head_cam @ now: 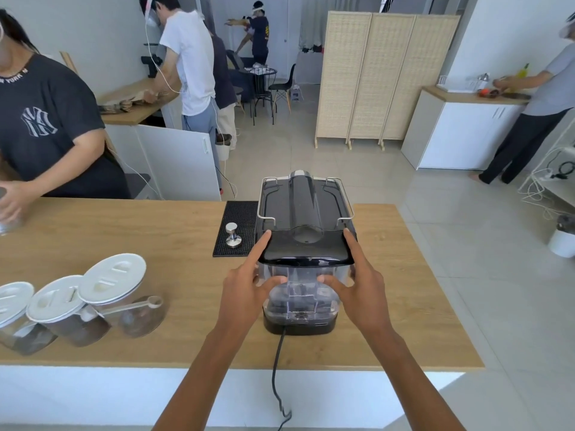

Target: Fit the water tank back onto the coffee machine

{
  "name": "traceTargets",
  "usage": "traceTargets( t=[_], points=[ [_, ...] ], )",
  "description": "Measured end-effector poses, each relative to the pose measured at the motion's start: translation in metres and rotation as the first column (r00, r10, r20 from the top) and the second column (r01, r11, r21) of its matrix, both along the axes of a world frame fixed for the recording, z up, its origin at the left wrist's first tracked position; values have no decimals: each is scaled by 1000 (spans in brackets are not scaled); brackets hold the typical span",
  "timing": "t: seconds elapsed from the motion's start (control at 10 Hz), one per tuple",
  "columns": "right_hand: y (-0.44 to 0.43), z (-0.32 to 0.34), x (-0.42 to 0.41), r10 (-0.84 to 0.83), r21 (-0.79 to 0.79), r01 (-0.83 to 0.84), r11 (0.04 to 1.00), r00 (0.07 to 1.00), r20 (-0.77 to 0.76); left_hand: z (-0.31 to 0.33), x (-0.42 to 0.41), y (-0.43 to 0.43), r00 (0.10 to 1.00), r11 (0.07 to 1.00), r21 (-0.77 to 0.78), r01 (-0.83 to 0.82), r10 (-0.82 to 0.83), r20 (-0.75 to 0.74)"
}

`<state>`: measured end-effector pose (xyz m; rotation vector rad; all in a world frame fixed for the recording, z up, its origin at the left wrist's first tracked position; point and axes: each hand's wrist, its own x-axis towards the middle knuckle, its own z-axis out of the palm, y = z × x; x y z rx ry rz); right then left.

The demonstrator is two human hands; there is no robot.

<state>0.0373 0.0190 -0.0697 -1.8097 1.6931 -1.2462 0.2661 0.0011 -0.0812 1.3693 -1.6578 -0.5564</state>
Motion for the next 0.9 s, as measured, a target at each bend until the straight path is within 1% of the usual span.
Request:
traceTargets(
  t=[0.1,0.3,0.4,0.5,0.6,0.7,0.8,0.9],
  points=[
    [1,0,1,-13,3,13,1000,1000,-12,0,-2,3,1000,1000,-17,-5,5,17],
    [7,-11,3,-51,-55,48,997,996,-68,-13,-5,20,999,994,-95,-45,46,15],
    [8,-18,5,-77,-74,72,995,995,-71,-24,-5,27,999,993,-117,-20,23,23],
    [9,-29,4,-98,-77,94,993,994,-57,-31,1,28,994,990,-133,-51,64,90],
    [13,-45,-3,-121,-71,117,991,991,-54,-44,13,27,982,995,-73,-63,75,173],
    [15,-68,-14,-145,0,145,989,986,-87,-69,28,25,964,995,-2,-104,101,246],
    [15,-95,-25,-142,88,158,984,977,-159,-99,41,22,958,983,179,-43,-11,288],
    [11,-123,-29,-130,147,166,975,966,-222,-125,46,14,931,910,413,15,-164,326]
  ],
)
